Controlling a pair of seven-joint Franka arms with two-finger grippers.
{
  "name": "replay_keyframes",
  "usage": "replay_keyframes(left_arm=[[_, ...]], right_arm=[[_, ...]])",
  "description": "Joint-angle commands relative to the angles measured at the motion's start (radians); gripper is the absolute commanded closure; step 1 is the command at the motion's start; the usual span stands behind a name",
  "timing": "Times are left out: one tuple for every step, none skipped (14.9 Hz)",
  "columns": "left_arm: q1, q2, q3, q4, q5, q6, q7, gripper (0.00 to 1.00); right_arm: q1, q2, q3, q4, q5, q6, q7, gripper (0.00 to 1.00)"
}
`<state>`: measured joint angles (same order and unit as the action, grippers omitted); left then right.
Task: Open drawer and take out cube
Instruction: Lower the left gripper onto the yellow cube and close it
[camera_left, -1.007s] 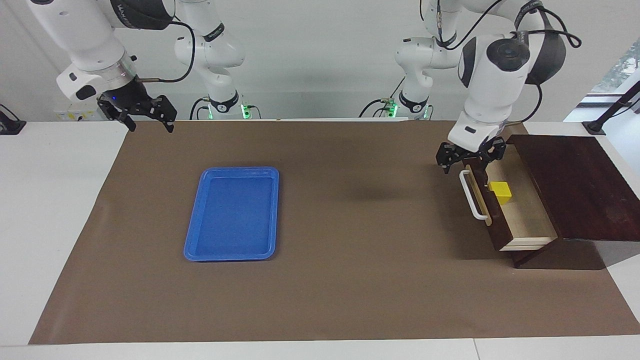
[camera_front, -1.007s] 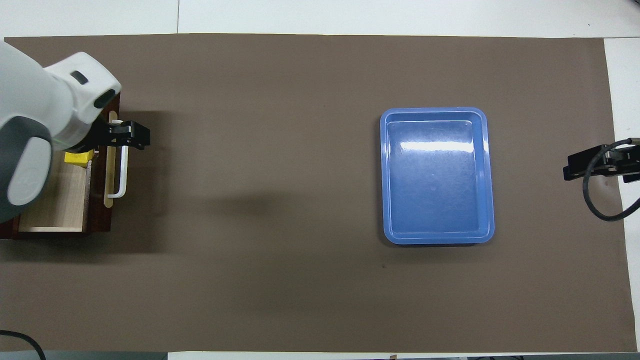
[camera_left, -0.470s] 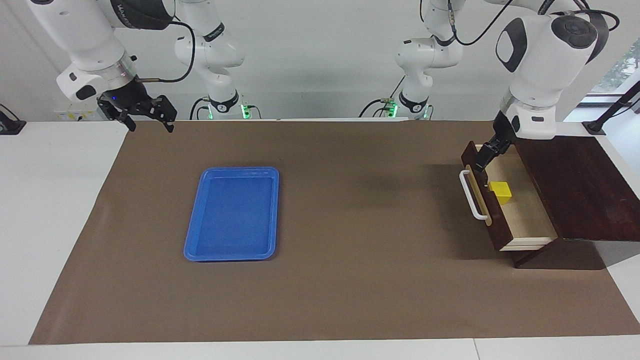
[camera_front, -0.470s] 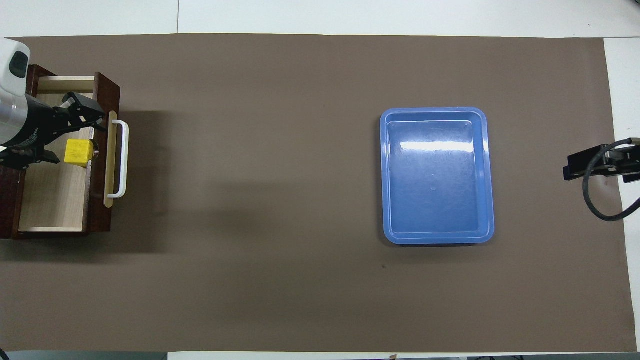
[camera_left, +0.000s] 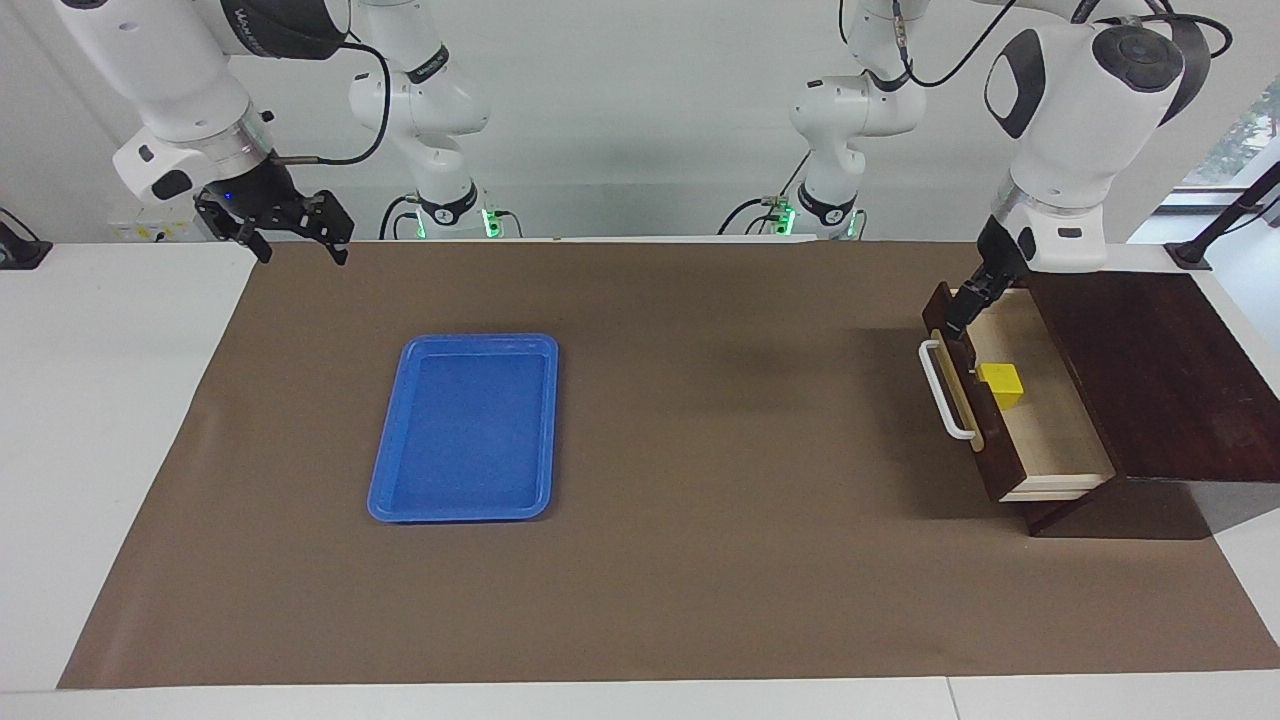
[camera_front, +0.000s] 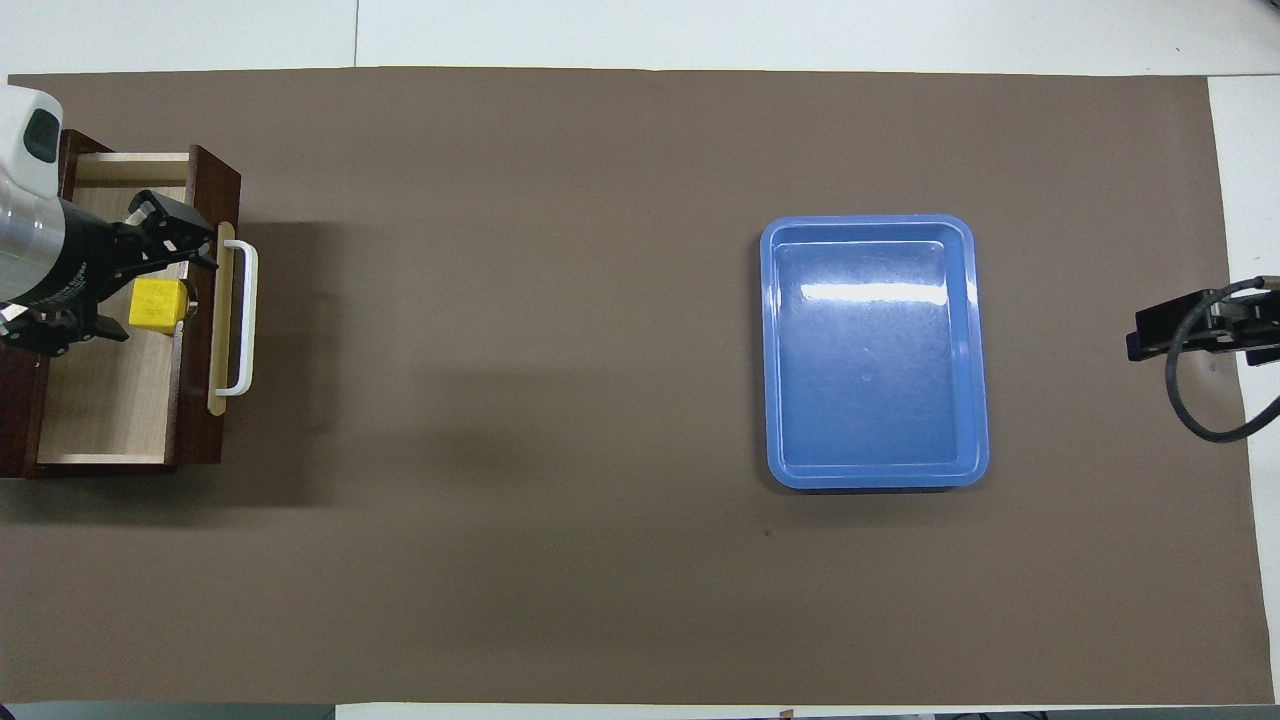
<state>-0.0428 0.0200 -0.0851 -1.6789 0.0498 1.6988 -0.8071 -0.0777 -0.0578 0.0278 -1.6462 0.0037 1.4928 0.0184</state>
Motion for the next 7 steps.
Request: replay_keyframes(left_arm=[[0.093,-0.035,0.004,-0.044,-0.076,0.002,-0.043,0.00],[0.116,-0.029,0.005,-0.042,-0.080,0.004,-0.055,0.00],[0.139,-0.019,0.005,-0.042,-0.080,0.010,-0.079,0.00],[0.155,0.010,0.008,-0.038,-0.074,0.034,-0.121,0.00],[0.155,0.036,0.010,-0.036,-0.065,0.060,-0.173,0.00],[0.156,0.072,0.010,-0.033,-0.033,0.080,-0.213,0.00],[0.155,0.102,0.010,-0.033,0.005,0.106,-0.257,0.00]], right_arm=[[0.001,-0.010,-0.002,-0.006,-0.016,-0.009,-0.012,0.00],[0.001,-0.010,-0.002,-0.006,-0.016,-0.009,-0.012,0.00],[0.001,-0.011,-0.002,-0.006,-0.016,-0.009,-0.012,0.00],[0.001,-0.010,-0.002,-0.006,-0.016,-0.009,-0.012,0.00],[0.001,-0.010,-0.002,-0.006,-0.016,-0.009,-0.012,0.00],[0.001,-0.010,-0.002,-0.006,-0.016,-0.009,-0.012,0.00],[0.001,-0.010,-0.002,-0.006,-0.016,-0.009,-0.012,0.00]])
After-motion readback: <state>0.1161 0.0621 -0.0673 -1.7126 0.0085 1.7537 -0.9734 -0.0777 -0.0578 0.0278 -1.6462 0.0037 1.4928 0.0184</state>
